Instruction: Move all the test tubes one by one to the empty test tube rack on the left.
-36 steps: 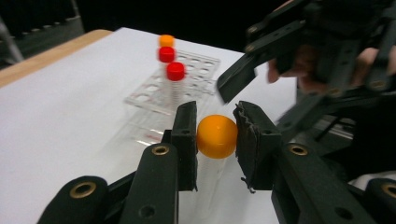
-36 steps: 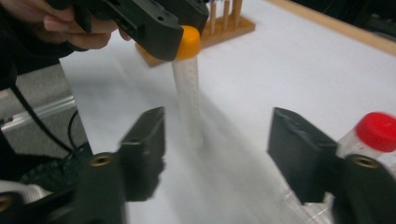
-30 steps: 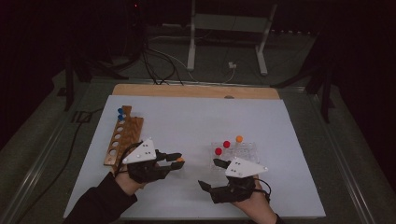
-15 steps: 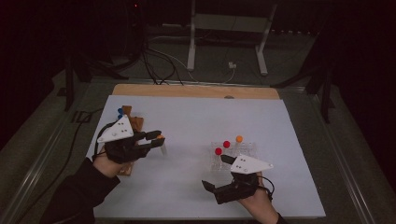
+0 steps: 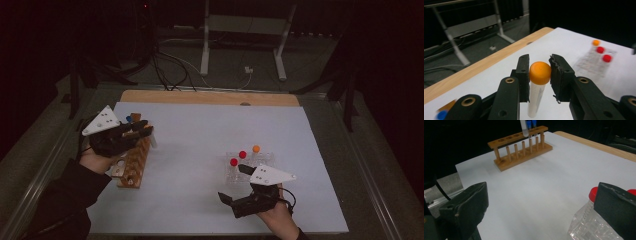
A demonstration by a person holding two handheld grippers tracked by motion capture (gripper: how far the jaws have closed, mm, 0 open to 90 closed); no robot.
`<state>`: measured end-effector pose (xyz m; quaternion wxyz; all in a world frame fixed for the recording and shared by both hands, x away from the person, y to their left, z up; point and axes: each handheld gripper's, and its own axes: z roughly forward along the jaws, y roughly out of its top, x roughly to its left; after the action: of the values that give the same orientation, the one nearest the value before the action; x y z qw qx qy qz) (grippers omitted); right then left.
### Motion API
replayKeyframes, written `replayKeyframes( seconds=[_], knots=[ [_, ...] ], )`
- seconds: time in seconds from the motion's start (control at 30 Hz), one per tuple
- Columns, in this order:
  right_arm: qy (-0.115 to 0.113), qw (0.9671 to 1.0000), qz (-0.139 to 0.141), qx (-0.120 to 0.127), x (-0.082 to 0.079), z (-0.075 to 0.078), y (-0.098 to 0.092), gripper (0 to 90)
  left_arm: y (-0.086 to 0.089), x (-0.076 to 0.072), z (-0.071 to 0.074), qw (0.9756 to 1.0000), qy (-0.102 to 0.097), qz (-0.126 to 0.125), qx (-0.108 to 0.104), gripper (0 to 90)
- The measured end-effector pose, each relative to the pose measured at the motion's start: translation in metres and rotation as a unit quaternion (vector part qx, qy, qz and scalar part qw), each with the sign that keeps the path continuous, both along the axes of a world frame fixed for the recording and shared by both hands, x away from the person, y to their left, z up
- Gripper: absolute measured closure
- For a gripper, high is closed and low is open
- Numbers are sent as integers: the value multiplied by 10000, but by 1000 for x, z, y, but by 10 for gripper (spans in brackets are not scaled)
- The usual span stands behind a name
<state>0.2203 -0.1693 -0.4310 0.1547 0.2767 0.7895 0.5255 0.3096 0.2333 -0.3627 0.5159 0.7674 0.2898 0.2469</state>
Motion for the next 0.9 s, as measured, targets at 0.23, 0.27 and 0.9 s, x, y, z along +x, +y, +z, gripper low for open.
replayKeyframes(
  seconds=[0.23,0.27,0.9],
  knots=[
    [35,10000,-2,-9,1,-1,-1,0,33,9,-6,9980,-37,635,48,712],
    [39,10000,-5,1,1,-1,-1,0,38,10,-7,9975,-32,708,57,711],
    [48,10000,5,-12,1,-2,-2,0,61,36,-53,9901,305,1362,-142,712]
  ],
)
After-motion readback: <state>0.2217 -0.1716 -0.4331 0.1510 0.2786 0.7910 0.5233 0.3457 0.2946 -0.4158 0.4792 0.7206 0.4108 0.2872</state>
